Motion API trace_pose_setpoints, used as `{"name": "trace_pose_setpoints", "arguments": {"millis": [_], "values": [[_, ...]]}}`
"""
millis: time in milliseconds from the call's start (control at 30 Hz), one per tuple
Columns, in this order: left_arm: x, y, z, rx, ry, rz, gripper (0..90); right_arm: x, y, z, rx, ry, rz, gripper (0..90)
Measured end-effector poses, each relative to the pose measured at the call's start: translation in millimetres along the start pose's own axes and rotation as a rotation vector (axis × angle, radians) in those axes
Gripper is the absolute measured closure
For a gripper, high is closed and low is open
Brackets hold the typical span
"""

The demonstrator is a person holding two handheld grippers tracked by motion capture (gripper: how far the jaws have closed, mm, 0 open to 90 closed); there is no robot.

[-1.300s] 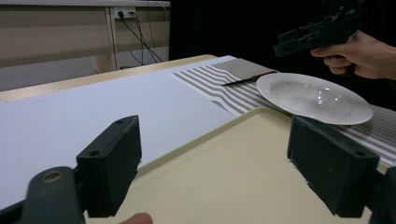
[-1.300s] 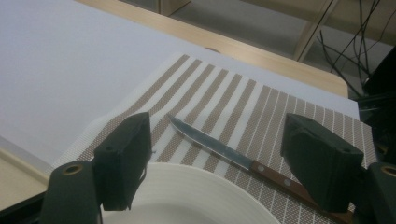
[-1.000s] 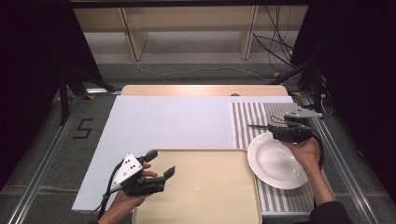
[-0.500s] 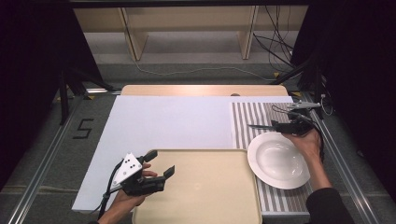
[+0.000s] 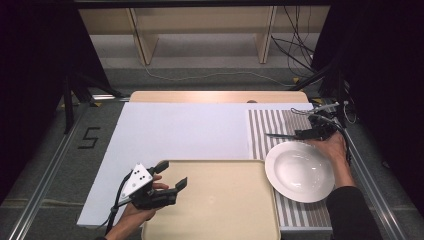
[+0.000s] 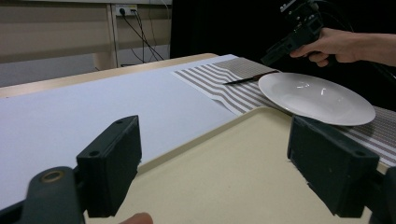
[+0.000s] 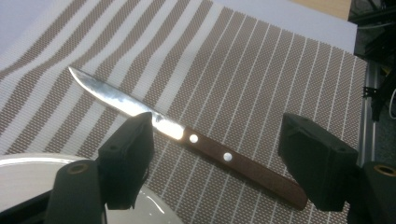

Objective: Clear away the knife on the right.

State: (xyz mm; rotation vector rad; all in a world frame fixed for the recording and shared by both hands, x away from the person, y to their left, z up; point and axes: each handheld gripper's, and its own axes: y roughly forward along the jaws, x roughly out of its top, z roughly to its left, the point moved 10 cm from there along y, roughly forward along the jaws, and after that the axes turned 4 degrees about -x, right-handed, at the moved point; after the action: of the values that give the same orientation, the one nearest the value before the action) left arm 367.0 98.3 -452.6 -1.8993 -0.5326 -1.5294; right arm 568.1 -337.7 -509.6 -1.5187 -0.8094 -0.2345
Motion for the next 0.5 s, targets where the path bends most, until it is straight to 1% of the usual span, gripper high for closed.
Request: {"name": "trace_pose_setpoints", "arguments": {"millis": [33,67,133,300,333,367,400,500], "values": [[0.0,0.0,0.0,0.000,0.000,0.000,17.4,-1.1,2.3,-0.3,-0.001,-0.010,0.021,27.9],[0.1,-0.1,0.0,0.000,0.001,0.000,17.4,-1.1,2.3,-0.3,-0.001,-0.010,0.021,27.9],[0.0,-0.3,0.5,0.001,-0.008,-0.003,17.4,-4.9,8.2,-0.8,0.002,-0.034,0.068,28.4],[-0.2,0.3,0.4,-0.001,-0.009,-0.002,17.4,-6.7,13.4,-1.4,0.021,-0.036,0.098,30.0],[-0.4,0.5,0.5,-0.001,-0.009,-0.001,17.4,-8.1,16.3,-0.9,0.018,-0.052,0.123,30.1],[-0.6,0.6,0.6,-0.001,-0.010,0.000,17.4,-8.1,16.3,-0.9,0.018,-0.052,0.123,30.1],[-0.4,0.6,0.7,0.000,-0.010,-0.001,17.4,-7.9,18.2,0.2,0.021,-0.070,0.135,30.5],[-0.4,0.4,0.8,0.000,-0.009,-0.001,17.4,-7.0,19.6,0.4,0.021,-0.078,0.143,31.3]]}}
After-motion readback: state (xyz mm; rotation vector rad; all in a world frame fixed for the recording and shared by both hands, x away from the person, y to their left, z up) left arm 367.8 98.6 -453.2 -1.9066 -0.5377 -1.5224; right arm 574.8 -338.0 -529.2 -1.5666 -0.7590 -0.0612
